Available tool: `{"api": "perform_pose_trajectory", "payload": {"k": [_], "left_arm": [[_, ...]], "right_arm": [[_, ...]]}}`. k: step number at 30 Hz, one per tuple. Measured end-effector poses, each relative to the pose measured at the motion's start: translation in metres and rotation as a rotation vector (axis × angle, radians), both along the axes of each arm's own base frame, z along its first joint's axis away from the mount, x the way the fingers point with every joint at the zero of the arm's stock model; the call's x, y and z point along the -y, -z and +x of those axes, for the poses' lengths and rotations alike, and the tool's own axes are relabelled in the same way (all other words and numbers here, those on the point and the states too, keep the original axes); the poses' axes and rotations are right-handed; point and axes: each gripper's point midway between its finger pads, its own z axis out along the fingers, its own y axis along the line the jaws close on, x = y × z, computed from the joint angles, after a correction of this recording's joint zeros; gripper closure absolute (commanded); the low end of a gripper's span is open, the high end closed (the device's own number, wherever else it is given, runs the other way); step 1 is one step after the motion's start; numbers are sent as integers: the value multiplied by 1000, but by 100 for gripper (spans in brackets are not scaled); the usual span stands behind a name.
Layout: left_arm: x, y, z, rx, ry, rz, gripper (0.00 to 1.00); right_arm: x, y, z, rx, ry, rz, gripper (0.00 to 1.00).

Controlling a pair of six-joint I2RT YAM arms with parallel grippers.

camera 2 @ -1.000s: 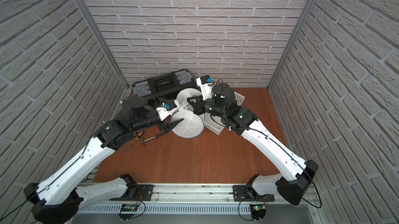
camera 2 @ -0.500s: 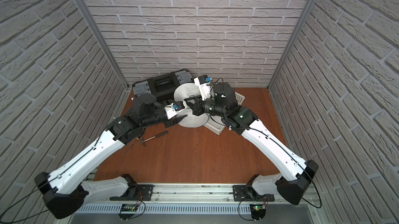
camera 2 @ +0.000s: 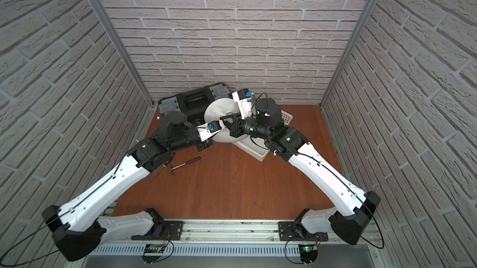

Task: Turn the laundry bag inside out
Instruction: Zip the zipper on the laundry bag.

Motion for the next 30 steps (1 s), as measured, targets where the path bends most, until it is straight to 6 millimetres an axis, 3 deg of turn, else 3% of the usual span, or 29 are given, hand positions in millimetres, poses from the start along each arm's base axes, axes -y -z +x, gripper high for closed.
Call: {"api": "perform_pose_trajectory", "payload": {"k": [2,6,9,13,17,23,30], "left_arm": [[0,-2,-1,-4,1,-5,100],[-4,-13,-2,-35,-2,-35,100],[-11,-25,2,-105,-34,-93,100],[-22,-32,10,-232,-100,-187,100],[-28,-27,14,-394,-150,-268,100],[-19,-13,16,-621,-152,-345,100],[-2,-9,5,-793,-85,-388,100]], "right_arm": [[4,1,4,-4,25,-7,89],[18,3,13,-2,104,-49,34],[36,5,22,19,189,-119,22],[71,8,27,75,293,-243,19],[87,2,8,230,237,-365,22],[61,24,-33,532,-50,-480,28],[28,36,-18,739,-199,-564,30]]}}
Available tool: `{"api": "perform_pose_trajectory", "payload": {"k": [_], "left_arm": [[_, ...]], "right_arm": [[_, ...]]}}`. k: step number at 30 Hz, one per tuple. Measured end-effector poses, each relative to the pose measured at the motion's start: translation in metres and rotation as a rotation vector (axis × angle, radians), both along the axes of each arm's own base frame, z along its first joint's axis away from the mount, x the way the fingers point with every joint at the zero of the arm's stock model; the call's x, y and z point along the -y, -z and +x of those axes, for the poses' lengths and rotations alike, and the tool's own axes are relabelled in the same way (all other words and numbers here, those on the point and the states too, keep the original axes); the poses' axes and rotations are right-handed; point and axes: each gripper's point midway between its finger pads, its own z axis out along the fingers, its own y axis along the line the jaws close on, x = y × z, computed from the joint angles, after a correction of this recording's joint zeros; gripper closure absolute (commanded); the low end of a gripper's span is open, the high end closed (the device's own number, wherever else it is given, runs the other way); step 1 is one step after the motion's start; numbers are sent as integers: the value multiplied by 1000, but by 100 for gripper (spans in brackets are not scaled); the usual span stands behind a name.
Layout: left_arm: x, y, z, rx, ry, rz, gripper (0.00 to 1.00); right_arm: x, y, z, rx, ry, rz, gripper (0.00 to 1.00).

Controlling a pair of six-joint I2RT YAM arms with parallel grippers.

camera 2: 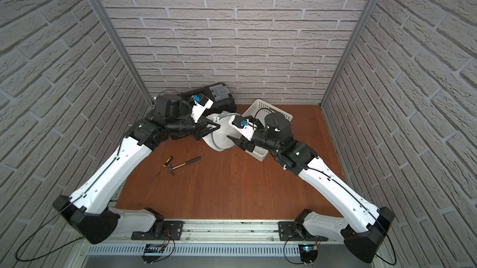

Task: Turn the laundry bag inside out
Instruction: Zip the zipper on the laundry bag.

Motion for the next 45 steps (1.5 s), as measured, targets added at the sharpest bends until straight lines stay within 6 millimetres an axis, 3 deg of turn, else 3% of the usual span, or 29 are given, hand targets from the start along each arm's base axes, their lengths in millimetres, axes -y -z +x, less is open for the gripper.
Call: {"api": "perform_pose_trajectory", "payload": {"k": [12,23,30,37,45], "left_arm": [[8,0,-20,-86,92,-45,100],[12,6,-23,-127,124,-37,100],[14,10,-27,-149,137,-28,100],[14,9,-27,-144,142,-23,100],[14,14,-32,-155,153,-3,100]], "right_arm": [[-7,-2,14,183,-47,-140,32],[-15,-15,12,240,-65,-145,33],[-24,-13,14,259,-74,-163,35],[-23,-13,19,288,-49,-188,41],[-11,-30,36,344,85,-174,46]]}}
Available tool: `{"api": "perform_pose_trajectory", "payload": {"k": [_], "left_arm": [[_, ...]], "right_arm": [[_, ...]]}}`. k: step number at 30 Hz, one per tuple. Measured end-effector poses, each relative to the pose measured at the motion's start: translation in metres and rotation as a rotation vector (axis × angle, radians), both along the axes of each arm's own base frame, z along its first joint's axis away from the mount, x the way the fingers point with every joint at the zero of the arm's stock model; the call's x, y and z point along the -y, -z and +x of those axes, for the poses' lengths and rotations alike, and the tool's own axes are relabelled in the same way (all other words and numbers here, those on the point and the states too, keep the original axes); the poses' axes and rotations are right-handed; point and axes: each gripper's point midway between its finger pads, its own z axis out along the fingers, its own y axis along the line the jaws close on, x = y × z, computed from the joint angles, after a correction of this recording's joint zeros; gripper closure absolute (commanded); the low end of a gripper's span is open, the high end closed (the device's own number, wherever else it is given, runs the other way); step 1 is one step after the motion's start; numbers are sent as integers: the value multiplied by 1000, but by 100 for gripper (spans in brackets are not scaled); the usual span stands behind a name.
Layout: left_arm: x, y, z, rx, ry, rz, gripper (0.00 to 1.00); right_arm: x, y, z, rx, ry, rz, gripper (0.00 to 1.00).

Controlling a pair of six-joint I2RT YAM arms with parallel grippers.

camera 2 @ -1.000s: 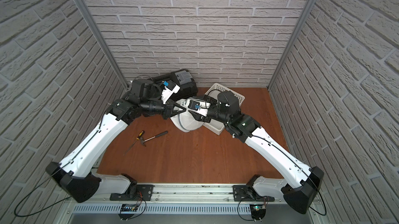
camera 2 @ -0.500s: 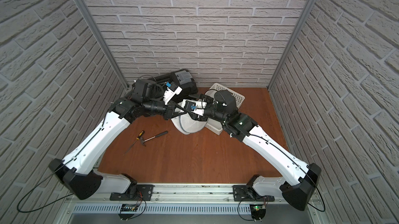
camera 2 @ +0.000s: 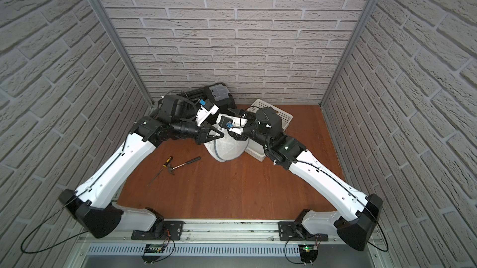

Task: Turn the laundry bag inside out
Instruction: Zip the zipper on the laundry bag.

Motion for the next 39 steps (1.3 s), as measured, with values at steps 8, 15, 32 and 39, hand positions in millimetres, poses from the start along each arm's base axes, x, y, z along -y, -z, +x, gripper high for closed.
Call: {"api": "perform_pose_trajectory", "payload": {"k": [8,15,32,39], "left_arm": [[-5,-3,5,44,-27,60,100],[-5,-1,11,121,-41,264,100],[-34,27,-3,173,-22,718,100],[-24,18,-6,119,-24,613,100]], "right_arm": [[10,5,-6,-42,29,19,44],[17,29,-27,-97,-14,-6,42],[-5,92,-35,-283,-36,127,41],[-18,79,-32,-250,-48,231,41]]}}
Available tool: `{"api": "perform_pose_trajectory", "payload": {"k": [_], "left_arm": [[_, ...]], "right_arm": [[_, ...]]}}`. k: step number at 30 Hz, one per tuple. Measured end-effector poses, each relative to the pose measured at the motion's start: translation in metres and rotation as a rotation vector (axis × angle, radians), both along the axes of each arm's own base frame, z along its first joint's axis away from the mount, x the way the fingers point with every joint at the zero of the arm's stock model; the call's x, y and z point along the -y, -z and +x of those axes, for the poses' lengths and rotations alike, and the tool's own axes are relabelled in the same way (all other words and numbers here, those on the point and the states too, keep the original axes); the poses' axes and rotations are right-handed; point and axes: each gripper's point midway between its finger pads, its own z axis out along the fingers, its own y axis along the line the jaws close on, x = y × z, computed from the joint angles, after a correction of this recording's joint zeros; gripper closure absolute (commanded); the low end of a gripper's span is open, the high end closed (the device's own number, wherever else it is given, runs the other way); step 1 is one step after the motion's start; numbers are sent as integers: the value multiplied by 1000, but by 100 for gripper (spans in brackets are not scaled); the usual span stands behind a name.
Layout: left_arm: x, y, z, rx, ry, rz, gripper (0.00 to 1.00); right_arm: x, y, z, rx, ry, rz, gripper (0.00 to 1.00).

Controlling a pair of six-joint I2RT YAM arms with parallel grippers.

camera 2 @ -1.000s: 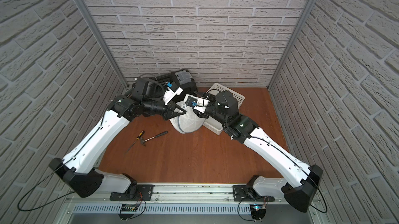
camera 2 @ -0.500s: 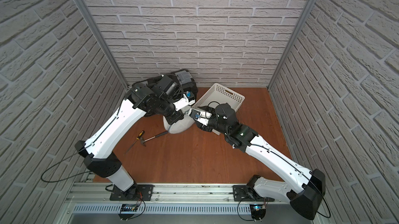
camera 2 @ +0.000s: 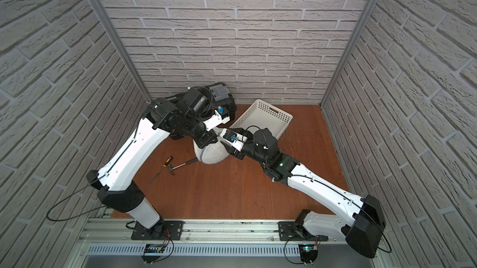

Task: Turn the laundry bag inside out
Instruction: Zip the zipper on the laundry bag.

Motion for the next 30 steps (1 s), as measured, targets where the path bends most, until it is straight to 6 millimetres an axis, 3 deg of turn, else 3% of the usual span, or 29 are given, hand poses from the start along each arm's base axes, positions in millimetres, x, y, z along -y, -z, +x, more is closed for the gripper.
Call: {"api": "perform_pose_trajectory", "payload": {"k": [21,30], "left_arm": [[16,-17,1,-8,6,-129,100],[10,-10,1,-20,-8,-89,100]], "right_arm": [[11,-24,3,110,68,3,51],[16,-42,-4,126,66,59,51]]}}
